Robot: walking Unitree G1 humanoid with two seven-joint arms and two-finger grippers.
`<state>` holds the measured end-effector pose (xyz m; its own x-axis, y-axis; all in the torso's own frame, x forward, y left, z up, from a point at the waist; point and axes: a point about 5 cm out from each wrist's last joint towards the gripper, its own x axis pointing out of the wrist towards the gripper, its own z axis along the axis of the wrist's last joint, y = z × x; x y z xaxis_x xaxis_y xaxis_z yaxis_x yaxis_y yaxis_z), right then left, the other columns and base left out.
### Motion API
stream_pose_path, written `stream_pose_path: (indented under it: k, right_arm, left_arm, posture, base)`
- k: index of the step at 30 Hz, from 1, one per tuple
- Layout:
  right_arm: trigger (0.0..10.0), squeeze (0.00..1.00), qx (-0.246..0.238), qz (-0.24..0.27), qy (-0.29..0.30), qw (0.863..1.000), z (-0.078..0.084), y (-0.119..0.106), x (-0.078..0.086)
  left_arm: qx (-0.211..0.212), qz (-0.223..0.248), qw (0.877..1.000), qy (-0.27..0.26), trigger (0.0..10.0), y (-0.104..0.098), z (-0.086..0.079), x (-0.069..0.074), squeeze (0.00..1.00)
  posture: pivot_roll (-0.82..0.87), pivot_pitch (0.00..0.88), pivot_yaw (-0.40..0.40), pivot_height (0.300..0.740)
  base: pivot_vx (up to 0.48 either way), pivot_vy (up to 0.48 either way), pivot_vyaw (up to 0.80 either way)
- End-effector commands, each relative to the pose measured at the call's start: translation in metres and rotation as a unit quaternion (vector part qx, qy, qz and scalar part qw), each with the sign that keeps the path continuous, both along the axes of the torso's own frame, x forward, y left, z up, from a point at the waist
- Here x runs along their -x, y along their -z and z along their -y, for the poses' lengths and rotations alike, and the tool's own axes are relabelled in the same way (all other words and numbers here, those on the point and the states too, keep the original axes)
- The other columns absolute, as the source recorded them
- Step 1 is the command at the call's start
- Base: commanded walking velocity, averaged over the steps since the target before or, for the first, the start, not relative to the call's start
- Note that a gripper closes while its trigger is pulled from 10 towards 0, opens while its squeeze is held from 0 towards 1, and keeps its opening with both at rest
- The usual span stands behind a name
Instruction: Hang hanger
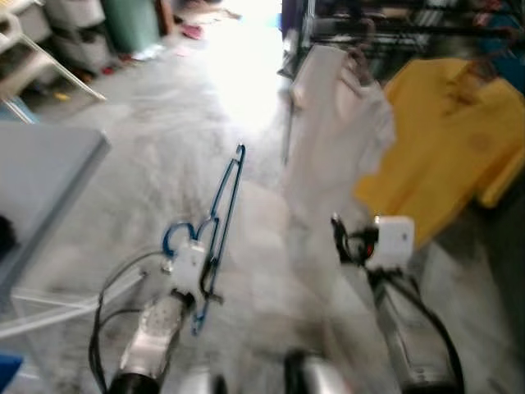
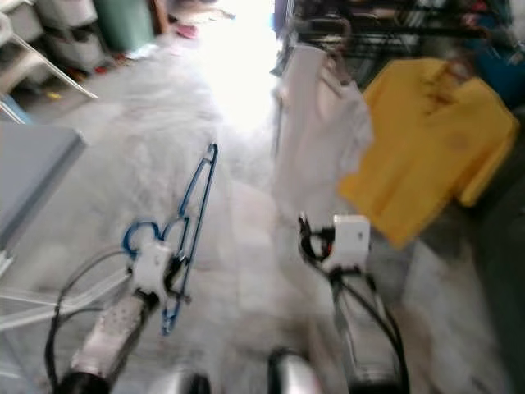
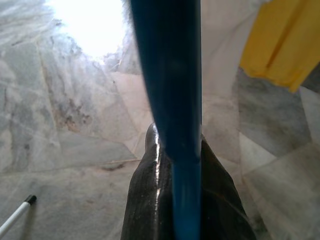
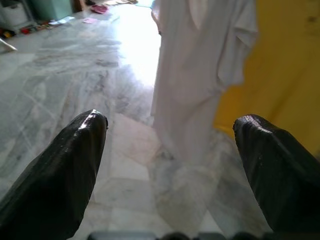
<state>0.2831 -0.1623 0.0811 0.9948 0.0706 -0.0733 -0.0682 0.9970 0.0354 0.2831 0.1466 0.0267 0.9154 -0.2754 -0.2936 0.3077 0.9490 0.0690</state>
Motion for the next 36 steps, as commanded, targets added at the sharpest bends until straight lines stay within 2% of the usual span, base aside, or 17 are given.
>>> stream_pose_path:
  k: [1,10,14,29,32,36]
  right_arm:
    - [10.0,0.0,0.003,0.002,0.0,1.0,-0.0007,-0.0016,-0.0015]
    - [10.0,0.0,0.002,0.0,0.003,1.0,0.0007,-0.0011,-0.0014]
    - [10.0,0.0,0.003,0.004,0.002,1.0,0.0003,-0.0024,-0.002]
    - [10.0,0.0,0.011,0.005,-0.001,1.0,0.0004,-0.003,-0.0012]
    - [10.0,0.0,0.014,0.004,-0.005,1.0,-0.0005,-0.0024,-0.0003]
    - [10.0,0.0,0.058,0.0,-0.055,0.997,-0.0037,-0.0025,0.0018]
  left_arm:
    - [-0.001,-0.004,1.0,-0.002,10.0,0.0023,-0.0003,0.0028,0.0]
    - [-0.004,-0.004,1.0,0.001,10.0,0.0024,-0.0029,0.0016,0.0]
    - [0.016,-0.005,1.0,0.024,10.0,0.0012,-0.0004,0.0025,0.0]
    - [0.006,-0.005,1.0,0.028,10.0,0.0015,-0.0019,-0.0003,0.0]
    - [0.0,-0.004,0.999,0.037,10.0,0.0013,-0.002,-0.0015,0.0]
    - [-0.047,0.015,0.996,0.081,10.0,-0.0035,-0.008,-0.0022,0.0]
  posture:
    - [-0.15,0.163,-0.003,0.74]
    - [-0.15,0.163,-0.002,0.74]
    - [-0.15,0.164,-0.003,0.74]
    - [-0.16,0.171,-0.004,0.74]
    - [-0.16,0.173,-0.001,0.74]
    - [-0.16,0.181,-0.004,0.74]
  base:
    - [-0.296,0.0,0.0]
    - [-0.093,0.0,0.0]
    - [0.0,0.0,0.0]
    - [0.0,0.0,0.0]
    - [0.0,0.0,0.0]
    - [0.0,0.0,0.0]
